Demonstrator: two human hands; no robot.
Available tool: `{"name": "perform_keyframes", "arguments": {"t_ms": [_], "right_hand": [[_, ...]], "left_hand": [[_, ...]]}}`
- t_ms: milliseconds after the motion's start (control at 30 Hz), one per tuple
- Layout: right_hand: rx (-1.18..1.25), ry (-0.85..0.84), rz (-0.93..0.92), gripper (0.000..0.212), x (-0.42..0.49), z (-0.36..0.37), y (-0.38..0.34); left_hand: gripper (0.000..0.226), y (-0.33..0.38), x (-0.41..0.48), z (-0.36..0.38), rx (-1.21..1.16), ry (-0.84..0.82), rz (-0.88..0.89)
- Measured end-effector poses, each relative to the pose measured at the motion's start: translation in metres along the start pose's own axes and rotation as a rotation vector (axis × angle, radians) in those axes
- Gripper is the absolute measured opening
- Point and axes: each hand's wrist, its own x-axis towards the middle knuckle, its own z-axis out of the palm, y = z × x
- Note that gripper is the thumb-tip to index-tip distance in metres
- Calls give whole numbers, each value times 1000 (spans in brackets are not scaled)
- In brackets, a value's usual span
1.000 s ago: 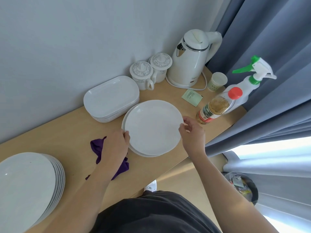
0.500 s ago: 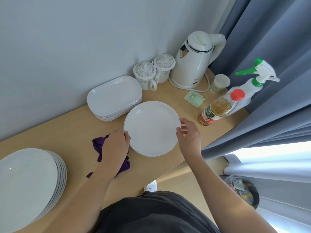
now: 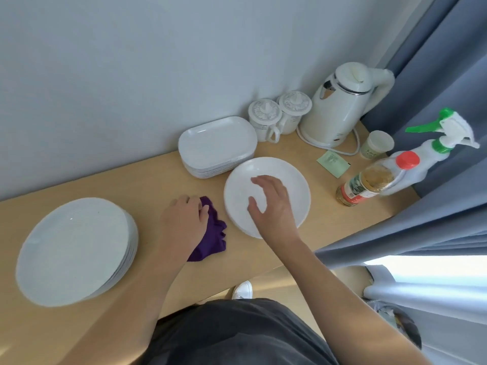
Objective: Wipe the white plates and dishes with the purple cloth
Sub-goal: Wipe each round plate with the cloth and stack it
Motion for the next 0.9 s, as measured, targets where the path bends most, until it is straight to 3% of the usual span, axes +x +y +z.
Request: {"name": "perform_keyframes", "arguments": {"t_ms": [167, 267, 367, 467, 533, 600, 700, 800, 900], "right_hand": [[168, -465, -62, 35, -7, 40, -47], [-30, -631, -96, 55, -19, 72, -61], [-328, -738, 0, 82, -31, 94, -65], [-499, -708, -34, 83, -45, 109, -62], [-503, -634, -32, 70, -52, 114, -59], [-414, -541, 5, 47, -55, 118, -59], [-192, -406, 122, 33, -56, 123, -69], [39, -232, 199, 31, -53, 125, -101], [151, -104, 134, 41, -44, 126, -146]], "left_hand": [[19, -32, -23, -30, -74, 124, -55], [15, -52, -38, -45, -61, 192, -40], [14, -71, -49, -55, -72, 199, -52], [13, -90, -57, -62, -110, 210, -60], [13, -102, -61, -65, -127, 215, -59], [13, -115, -63, -67, -124, 217, -45], [12, -137, -66, -70, -111, 219, -6], [15, -166, -65, -75, -99, 201, -13], [16, -197, -64, -80, -119, 189, -64]]}}
